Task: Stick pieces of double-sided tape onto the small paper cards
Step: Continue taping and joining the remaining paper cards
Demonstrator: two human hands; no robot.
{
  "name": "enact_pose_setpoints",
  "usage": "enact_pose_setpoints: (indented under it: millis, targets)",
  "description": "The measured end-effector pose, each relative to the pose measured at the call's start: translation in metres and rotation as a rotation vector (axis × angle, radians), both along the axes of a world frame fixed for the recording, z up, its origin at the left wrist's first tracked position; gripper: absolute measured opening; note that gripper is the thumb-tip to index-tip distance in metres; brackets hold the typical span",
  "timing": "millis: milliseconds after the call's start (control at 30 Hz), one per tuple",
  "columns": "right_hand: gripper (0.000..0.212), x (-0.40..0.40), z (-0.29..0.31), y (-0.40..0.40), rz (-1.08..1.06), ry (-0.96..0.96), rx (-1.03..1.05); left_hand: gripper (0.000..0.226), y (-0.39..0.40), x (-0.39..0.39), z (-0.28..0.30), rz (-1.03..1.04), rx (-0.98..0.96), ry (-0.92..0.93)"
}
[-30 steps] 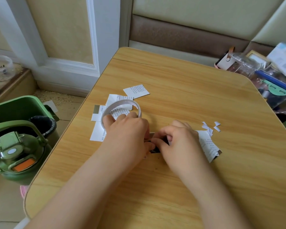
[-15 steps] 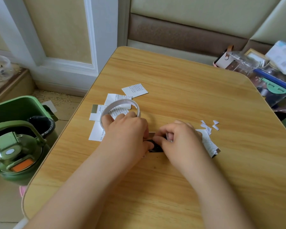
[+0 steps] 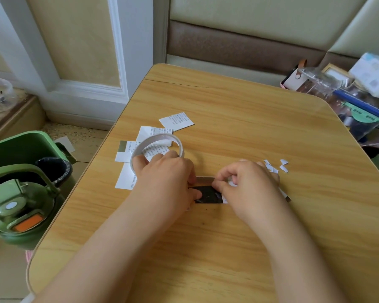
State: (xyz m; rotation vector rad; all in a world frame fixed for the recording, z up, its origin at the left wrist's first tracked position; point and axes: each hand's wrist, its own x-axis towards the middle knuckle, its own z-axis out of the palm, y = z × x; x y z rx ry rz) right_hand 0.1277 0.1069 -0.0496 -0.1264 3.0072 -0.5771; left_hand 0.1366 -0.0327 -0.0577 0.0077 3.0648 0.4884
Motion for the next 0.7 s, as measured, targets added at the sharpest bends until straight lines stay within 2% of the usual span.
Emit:
enact_pose_setpoints:
  millis: [133, 200, 367, 567, 700]
  targets:
    - [0.011, 0.004, -0.003, -0.014, 0.106, 0.011, -0.064, 0.020, 0.000, -0.001, 0.000, 0.000, -0.006, 0.005]
    - [0.015, 0.005, -0.005, -0.017, 0.132, 0.012, -0.062, 0.017, -0.001, -0.001, 0.001, 0.006, 0.002, 0.003]
    - [0.031, 0.000, 0.003, 0.003, 0.000, -0.020, -0.050, 0.019, -0.001, 0.001, 0.000, 0.002, 0.012, 0.006]
    - [0.022, 0.005, -0.007, -0.016, 0.112, 0.027, -0.064, 0.018, -0.001, -0.001, 0.000, 0.020, 0.015, 0.011]
    - [0.032, 0.000, 0.002, 0.001, -0.014, -0.031, -0.059, 0.024, -0.001, 0.000, 0.000, 0.024, 0.019, 0.006]
